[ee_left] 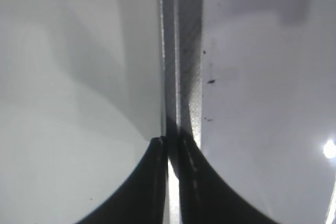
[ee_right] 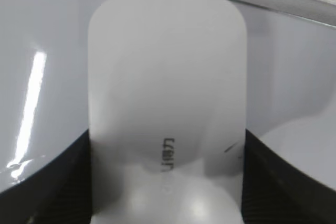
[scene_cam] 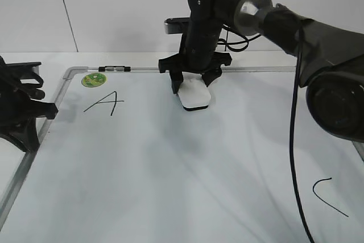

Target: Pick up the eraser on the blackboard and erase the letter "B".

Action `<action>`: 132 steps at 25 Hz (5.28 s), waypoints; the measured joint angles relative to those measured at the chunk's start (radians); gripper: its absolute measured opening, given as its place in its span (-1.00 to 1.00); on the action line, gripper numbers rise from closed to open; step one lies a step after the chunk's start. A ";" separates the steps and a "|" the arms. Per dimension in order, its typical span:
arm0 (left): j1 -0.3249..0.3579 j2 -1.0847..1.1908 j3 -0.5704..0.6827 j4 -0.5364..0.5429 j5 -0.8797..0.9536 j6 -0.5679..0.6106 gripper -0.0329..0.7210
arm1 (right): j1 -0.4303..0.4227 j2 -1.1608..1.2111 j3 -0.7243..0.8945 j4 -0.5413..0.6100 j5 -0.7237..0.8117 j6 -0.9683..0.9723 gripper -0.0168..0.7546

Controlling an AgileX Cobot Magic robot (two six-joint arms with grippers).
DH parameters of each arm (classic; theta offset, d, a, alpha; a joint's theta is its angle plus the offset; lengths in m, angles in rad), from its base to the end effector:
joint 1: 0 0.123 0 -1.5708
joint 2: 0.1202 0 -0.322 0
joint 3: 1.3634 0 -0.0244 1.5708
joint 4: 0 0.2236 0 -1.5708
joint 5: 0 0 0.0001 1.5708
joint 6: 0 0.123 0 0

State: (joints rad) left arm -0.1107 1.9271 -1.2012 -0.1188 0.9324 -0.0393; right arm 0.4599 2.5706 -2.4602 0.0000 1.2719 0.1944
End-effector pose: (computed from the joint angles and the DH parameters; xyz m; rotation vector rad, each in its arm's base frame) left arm 0.3387 -0.0494 0.1730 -0.0008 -3.1306 0.1490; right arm 0.4905 0.2429 0.1641 -0.3809 2.8524 0.1283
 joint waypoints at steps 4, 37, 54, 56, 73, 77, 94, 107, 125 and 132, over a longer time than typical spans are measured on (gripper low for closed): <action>0.000 0.000 0.000 0.000 0.000 0.000 -0.83 | 0.000 0.000 0.000 0.000 -0.002 0.000 0.42; 0.000 0.000 0.000 0.002 0.001 0.000 -0.83 | 0.011 0.009 0.000 -0.006 -0.024 -0.032 0.64; 0.000 0.000 -0.001 0.003 0.007 0.000 -0.83 | 0.012 -0.004 0.002 0.000 -0.026 -0.034 0.63; 0.000 0.000 -0.001 0.003 0.007 0.000 -0.83 | 0.012 -0.004 0.002 0.000 -0.026 -0.034 0.61; 0.000 0.000 -0.001 0.004 0.011 0.000 -0.83 | 0.015 -0.037 0.058 0.053 -0.026 -0.061 0.44; 0.000 0.000 -0.001 0.004 0.014 0.000 -0.83 | 0.037 -0.056 0.088 0.053 -0.024 -0.088 0.44; 0.000 0.000 -0.001 0.005 0.014 0.000 -0.83 | -0.003 -0.076 0.146 -0.079 -0.055 -0.111 0.44; 0.000 0.000 -0.001 0.008 0.018 0.000 -0.83 | -0.066 -0.091 0.161 0.000 -0.052 -0.111 0.44; 0.000 0.000 -0.001 0.008 0.025 0.000 -0.83 | 0.060 -0.091 0.161 0.023 -0.049 -0.113 0.44; 0.000 0.000 -0.001 0.008 0.025 0.000 -0.83 | -0.077 -0.091 0.161 0.009 -0.049 -0.113 0.44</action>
State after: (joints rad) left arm -0.1107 1.9271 -1.2019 -0.1104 0.9573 -0.0393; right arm 0.3825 2.4800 -2.2990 0.0091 1.2227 0.0815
